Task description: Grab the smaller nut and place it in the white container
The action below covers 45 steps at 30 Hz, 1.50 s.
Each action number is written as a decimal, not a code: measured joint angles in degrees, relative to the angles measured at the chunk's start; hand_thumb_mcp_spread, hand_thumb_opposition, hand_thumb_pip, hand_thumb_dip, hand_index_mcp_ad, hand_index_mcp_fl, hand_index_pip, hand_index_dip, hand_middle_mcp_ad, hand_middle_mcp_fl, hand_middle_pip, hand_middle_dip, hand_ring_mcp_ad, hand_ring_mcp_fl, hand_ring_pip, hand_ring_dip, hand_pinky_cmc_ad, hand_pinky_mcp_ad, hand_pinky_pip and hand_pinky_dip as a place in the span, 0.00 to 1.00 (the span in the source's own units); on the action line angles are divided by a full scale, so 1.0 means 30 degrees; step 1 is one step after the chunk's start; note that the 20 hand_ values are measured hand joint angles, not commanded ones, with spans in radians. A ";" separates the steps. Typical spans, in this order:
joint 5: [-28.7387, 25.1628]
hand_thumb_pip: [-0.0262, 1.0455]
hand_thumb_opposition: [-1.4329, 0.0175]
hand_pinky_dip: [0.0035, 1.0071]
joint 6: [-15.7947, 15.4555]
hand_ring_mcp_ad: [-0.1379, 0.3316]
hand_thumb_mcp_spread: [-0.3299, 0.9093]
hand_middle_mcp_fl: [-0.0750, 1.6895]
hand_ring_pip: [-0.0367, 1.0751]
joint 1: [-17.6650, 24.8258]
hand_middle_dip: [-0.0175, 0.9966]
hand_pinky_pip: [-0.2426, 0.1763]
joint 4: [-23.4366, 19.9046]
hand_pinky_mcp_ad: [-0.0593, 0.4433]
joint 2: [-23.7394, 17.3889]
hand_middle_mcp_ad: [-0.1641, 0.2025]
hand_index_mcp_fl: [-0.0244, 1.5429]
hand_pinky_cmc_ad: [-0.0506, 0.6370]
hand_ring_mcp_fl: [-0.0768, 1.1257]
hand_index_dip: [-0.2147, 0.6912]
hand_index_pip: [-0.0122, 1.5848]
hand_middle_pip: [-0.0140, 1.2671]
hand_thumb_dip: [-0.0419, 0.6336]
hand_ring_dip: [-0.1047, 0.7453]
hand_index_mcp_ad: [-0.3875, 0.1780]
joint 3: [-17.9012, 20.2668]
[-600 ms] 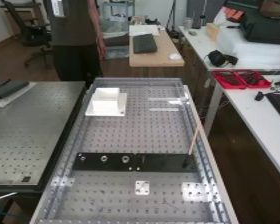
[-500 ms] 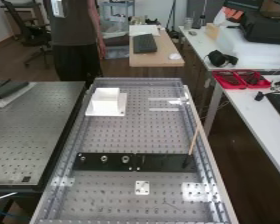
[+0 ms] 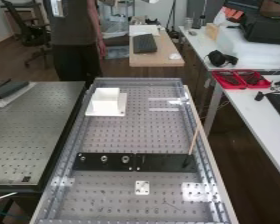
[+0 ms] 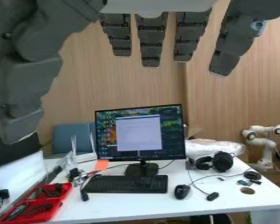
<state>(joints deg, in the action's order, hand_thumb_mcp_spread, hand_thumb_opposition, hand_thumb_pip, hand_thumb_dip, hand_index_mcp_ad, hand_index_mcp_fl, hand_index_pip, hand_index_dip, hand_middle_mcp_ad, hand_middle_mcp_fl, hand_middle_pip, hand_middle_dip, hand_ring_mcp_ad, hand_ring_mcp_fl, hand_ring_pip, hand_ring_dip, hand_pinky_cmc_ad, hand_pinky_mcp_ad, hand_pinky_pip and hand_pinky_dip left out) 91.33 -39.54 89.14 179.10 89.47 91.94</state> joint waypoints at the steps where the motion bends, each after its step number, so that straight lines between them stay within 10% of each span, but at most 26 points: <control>1: -0.0025 0.52 0.52 0.24 -0.0005 0.60 0.46 0.05 0.10 0.0007 0.22 0.47 -0.0034 0.72 -0.0010 0.65 0.02 0.58 0.07 0.48 0.04 0.10 0.14 0.24 0.63 0.0050; 31: 0.5504 0.54 0.48 0.27 -0.0936 0.62 0.45 0.07 0.10 -0.3550 0.24 0.40 -0.1934 0.74 -0.2110 0.66 0.02 0.64 0.06 0.53 0.05 0.11 0.15 0.27 0.64 0.5951; 45: 0.6967 0.62 0.49 0.27 -0.2259 0.62 0.45 0.07 0.10 -0.5802 0.25 0.40 -0.5401 0.74 -0.1959 0.66 0.03 0.64 0.06 0.53 0.06 0.11 0.20 0.27 0.64 0.9389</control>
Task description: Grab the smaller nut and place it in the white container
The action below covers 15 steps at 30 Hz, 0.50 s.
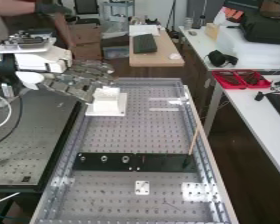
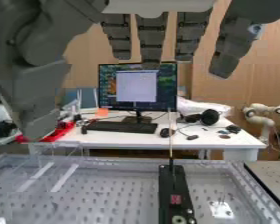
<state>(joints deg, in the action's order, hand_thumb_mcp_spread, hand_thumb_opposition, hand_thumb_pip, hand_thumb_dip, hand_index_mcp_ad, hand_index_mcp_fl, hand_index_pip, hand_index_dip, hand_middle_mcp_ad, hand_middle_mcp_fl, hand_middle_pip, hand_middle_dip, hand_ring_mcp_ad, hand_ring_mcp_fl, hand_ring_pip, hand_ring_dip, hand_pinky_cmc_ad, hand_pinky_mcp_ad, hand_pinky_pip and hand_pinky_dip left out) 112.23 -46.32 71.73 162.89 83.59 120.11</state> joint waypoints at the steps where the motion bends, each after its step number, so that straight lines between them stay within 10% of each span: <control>1: 0.0081 0.62 0.48 0.27 -0.0046 0.62 0.46 0.07 0.10 -0.0112 0.25 0.40 -0.0179 0.74 0.0106 0.66 0.04 0.65 0.06 0.53 0.06 0.11 0.20 0.27 0.64 0.0135; 15: 0.0546 0.65 0.47 0.27 -0.0772 0.62 0.48 0.09 0.10 -0.1154 0.25 0.40 -0.3318 0.74 0.1605 0.65 0.04 0.64 0.06 0.49 0.24 0.11 0.25 0.27 0.57 0.2094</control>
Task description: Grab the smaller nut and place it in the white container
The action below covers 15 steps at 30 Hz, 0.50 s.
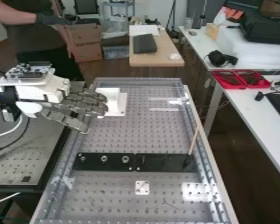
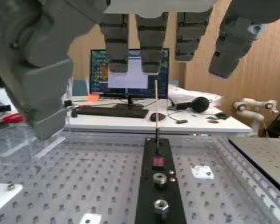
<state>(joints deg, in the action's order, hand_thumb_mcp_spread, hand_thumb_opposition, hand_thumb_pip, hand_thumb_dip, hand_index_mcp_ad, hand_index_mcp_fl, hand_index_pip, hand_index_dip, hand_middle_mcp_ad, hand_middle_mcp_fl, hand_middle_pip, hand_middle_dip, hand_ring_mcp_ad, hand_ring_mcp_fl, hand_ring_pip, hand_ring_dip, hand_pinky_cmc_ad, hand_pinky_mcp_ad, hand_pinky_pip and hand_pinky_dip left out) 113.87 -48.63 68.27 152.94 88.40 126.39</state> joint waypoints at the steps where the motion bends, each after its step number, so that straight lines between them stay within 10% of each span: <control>1: -0.0001 0.69 0.48 0.27 -0.0048 0.62 0.49 0.09 0.10 -0.0012 0.25 0.40 -0.0041 0.74 0.0049 0.65 0.04 0.64 0.06 0.49 0.27 0.11 0.25 0.27 0.56 0.0027; 15: 0.0174 0.70 0.43 0.24 -0.1112 0.63 0.54 0.10 0.09 -0.0315 0.25 0.41 -0.1097 0.74 0.1915 0.64 0.02 0.64 0.06 0.47 0.70 0.11 0.34 0.27 0.52 0.0099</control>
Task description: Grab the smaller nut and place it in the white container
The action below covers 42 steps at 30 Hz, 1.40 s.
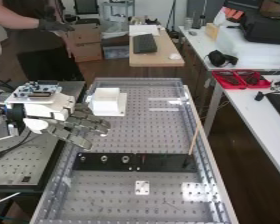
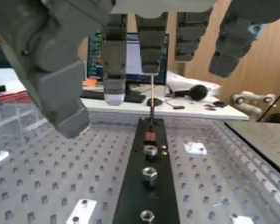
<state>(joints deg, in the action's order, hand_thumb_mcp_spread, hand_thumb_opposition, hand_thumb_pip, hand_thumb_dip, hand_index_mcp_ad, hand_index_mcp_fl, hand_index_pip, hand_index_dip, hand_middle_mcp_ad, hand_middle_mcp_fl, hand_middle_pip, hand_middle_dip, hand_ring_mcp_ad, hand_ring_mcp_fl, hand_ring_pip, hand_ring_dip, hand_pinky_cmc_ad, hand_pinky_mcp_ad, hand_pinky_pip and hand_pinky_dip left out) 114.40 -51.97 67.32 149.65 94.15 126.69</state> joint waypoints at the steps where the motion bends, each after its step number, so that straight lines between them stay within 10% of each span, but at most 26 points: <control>1: 0.0005 0.70 0.43 0.23 -0.0046 0.62 0.55 0.10 0.09 0.0001 0.25 0.42 -0.0041 0.74 0.0070 0.64 0.02 0.64 0.06 0.47 0.70 0.11 0.35 0.27 0.52 -0.0002; 42: -0.0776 0.73 0.39 0.18 -0.0036 0.57 0.60 0.12 0.12 -0.0307 0.27 0.57 -0.2900 0.72 0.2913 0.64 0.02 0.60 0.06 0.57 0.92 0.11 0.46 0.29 0.47 0.0590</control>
<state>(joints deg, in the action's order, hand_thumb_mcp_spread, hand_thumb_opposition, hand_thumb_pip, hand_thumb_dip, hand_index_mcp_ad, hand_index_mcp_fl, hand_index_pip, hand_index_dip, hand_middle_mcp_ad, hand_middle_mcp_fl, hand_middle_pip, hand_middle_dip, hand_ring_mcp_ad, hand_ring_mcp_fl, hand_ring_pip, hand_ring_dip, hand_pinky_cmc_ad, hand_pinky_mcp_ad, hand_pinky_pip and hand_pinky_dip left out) 112.07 -52.08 66.40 140.95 102.89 128.46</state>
